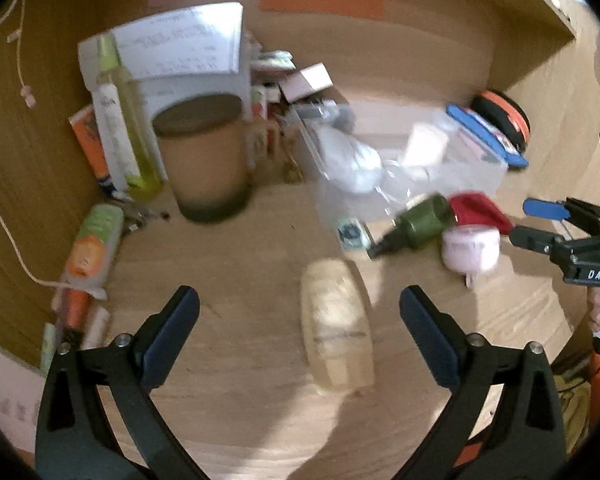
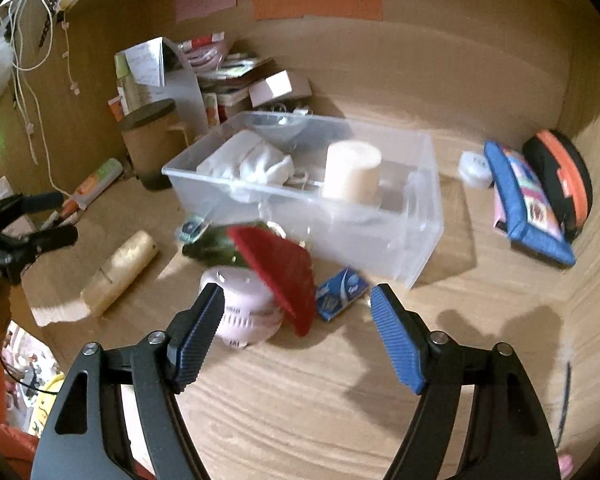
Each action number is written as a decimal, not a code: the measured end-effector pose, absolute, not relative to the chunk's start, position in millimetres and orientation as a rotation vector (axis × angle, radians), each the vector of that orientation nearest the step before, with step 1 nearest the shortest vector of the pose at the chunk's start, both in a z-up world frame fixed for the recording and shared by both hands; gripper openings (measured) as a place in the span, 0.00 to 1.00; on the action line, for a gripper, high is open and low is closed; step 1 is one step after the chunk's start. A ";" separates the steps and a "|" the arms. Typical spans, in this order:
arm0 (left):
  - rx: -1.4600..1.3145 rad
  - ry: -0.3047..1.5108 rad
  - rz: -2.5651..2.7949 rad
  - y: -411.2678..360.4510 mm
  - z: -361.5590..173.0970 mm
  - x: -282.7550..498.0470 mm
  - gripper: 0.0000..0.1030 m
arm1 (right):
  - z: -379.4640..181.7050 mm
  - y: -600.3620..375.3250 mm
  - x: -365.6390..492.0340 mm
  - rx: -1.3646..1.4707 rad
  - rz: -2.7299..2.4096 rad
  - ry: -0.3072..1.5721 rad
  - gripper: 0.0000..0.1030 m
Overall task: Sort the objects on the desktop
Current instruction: 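Grasp the beige lotion tube with the left tool while the right tool grasps the pink round device, then lift the tube with the left tool while the right tool carries the pink device toward the box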
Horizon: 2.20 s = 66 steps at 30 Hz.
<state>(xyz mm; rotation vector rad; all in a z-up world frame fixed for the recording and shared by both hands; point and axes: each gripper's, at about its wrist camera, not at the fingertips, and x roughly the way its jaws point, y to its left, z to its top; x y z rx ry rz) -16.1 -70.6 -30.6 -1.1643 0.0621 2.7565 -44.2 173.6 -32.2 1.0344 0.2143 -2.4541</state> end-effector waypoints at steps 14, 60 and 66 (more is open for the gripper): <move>-1.271 0.072 2.679 -47.8 -71.7 -16.7 0.98 | -61.2 176.4 -36.7 1.136 -2.390 0.173 0.71; -1.119 0.067 2.712 -58.6 -62.3 -13.8 0.30 | -74.0 135.1 -52.9 1.147 -2.246 0.019 0.59; -1.165 0.065 2.694 -59.7 -68.4 -18.6 0.35 | -58.1 136.9 -39.7 1.086 -2.252 0.045 0.59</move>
